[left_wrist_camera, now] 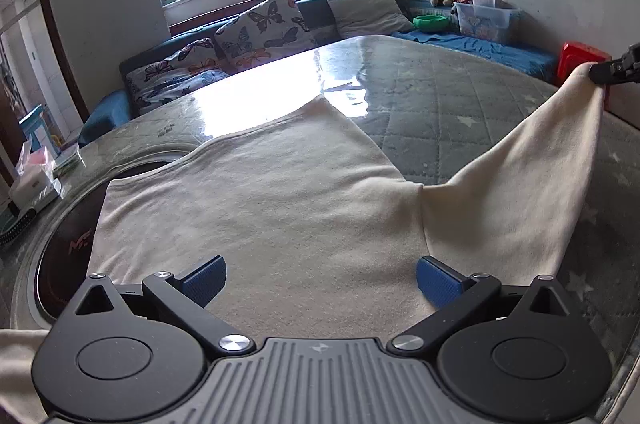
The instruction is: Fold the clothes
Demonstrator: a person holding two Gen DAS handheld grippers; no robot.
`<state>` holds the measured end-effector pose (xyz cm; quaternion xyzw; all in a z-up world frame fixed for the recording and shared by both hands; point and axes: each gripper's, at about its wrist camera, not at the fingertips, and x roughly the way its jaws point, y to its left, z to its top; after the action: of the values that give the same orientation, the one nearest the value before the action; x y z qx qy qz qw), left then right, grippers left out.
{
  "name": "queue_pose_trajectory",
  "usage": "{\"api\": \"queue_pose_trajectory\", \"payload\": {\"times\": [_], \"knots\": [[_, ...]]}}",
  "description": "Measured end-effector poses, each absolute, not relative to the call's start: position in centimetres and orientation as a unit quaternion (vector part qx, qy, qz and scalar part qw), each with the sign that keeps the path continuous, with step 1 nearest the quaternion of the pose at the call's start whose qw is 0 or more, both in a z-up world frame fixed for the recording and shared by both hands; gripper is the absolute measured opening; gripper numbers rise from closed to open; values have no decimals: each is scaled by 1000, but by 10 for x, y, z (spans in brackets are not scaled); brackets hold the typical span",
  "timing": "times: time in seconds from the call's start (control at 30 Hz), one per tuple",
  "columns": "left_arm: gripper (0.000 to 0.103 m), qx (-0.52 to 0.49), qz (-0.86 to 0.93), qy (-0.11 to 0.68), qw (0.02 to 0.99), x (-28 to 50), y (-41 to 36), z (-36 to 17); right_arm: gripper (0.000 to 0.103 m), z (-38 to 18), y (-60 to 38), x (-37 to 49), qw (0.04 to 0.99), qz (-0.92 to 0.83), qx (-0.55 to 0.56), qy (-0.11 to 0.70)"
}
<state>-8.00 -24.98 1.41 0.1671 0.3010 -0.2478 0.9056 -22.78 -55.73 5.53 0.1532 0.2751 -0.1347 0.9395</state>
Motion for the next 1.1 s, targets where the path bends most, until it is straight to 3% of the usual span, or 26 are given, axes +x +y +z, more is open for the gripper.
{"api": "queue_pose_trajectory", "payload": {"times": [0.57,1.1], "knots": [[103,102,-184,268,940,-90,-141,39,4,152,-401,-184,970,33,10,242],[103,58,-108,289,949,-101,-70,29,4,102,-256,-122,931,193,-57,306]]}}
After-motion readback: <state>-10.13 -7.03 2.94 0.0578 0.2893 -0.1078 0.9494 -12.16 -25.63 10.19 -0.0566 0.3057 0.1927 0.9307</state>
